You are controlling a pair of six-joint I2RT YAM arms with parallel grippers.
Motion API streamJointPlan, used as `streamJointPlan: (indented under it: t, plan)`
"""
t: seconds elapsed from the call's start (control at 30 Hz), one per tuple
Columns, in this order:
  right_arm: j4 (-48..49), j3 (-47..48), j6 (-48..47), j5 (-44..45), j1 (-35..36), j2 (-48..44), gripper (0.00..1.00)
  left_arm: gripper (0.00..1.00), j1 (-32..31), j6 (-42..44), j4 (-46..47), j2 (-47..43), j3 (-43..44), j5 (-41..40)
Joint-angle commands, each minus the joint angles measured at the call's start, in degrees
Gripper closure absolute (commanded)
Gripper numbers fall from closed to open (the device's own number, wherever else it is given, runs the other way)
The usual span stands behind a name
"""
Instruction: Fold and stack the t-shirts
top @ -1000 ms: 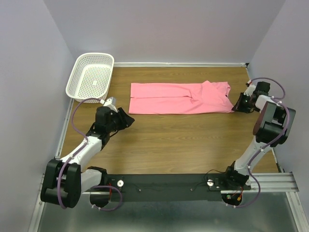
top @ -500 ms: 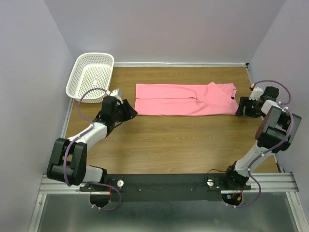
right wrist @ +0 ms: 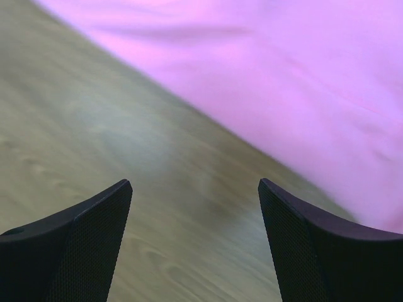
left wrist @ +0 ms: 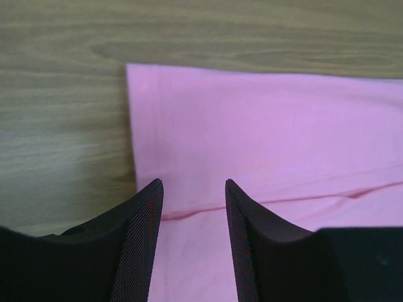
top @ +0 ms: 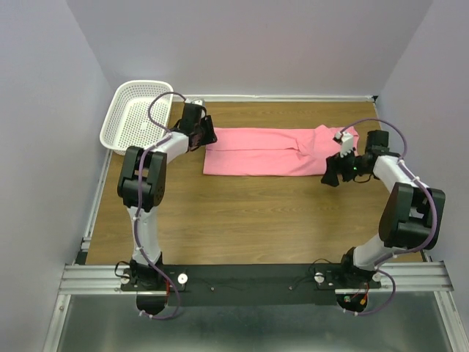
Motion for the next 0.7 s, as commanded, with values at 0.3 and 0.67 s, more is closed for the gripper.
streamJointPlan:
  t: [0.3, 0.67]
  plan:
    - [-3.59, -2.58, 1.66, -8.31, 5.22, -5.59, 0.12, 0.5, -0.79, 1.58, -13.48, 5.3, 1.88, -9.16]
    - [-3.68, -2.93, 1.93, -8.13, 5.22, -9.1, 0.11, 0.99, -1.58, 3.52, -16.05, 7.16, 1.72, -0.72]
